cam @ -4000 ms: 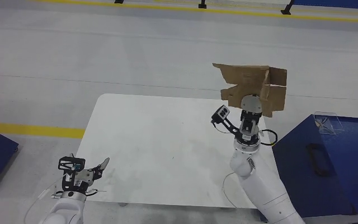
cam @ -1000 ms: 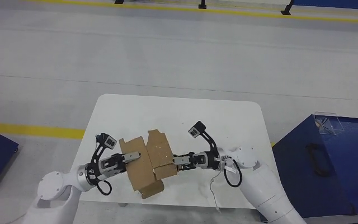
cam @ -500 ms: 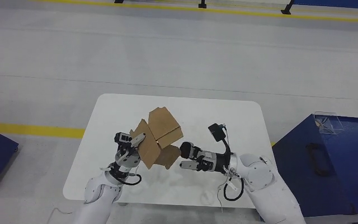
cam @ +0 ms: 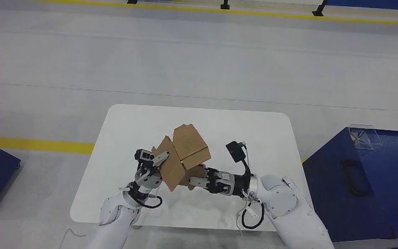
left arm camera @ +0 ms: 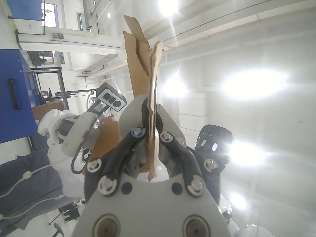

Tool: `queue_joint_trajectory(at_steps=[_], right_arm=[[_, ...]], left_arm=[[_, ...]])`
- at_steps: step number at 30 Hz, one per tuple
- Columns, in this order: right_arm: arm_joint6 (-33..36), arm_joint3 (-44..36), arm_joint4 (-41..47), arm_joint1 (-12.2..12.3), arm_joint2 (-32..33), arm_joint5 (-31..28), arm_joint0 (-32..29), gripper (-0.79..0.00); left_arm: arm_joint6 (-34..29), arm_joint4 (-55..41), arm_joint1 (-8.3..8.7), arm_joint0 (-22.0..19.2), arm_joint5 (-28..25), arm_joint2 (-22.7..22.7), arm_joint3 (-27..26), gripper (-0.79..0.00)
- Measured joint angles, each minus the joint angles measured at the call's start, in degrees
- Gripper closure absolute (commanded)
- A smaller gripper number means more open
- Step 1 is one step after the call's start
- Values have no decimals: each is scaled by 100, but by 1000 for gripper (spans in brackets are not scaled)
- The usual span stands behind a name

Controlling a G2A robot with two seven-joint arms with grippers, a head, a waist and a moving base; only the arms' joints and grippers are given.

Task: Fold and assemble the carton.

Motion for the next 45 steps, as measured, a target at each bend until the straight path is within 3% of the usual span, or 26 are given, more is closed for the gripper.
queue_joint_trajectory(at_steps=[8,9,10,16,24,30,34,39,45], right_arm=[[-82,-218,-131,32,2,79,-126,0],[-71,-236,-128,37,11,92,-132,0],[-58,-252,-115,43,21,111,-139,0],[157,-380,1,105,217,526,-113,0],[667,-777,-589,237,621,1465,-167,0],[1142,-1026,-1001,319,760,2121,-167,0],[1600,-1205,-1337,355,589,2322,-139,0],[2221,-1404,-2006,393,260,2564,-26,0],[2535,-1622,-2110,429,133,2582,31,0]], left_arm=[[-63,-62,-29,57,-1,-88,-4,0],[-67,-70,-30,66,5,-103,-5,-354],[-58,-77,-32,74,10,-123,0,-785],[145,-128,-20,71,0,-422,216,-785],[478,-455,-13,-230,-56,-954,1381,-785],[206,-639,-68,-598,-196,-1023,2049,-785],[-245,-547,-77,-659,-282,-1042,1931,-785],[-581,-31,-44,-540,-658,-1147,1371,-785],[-846,565,7,-274,-221,-1091,621,-785]])
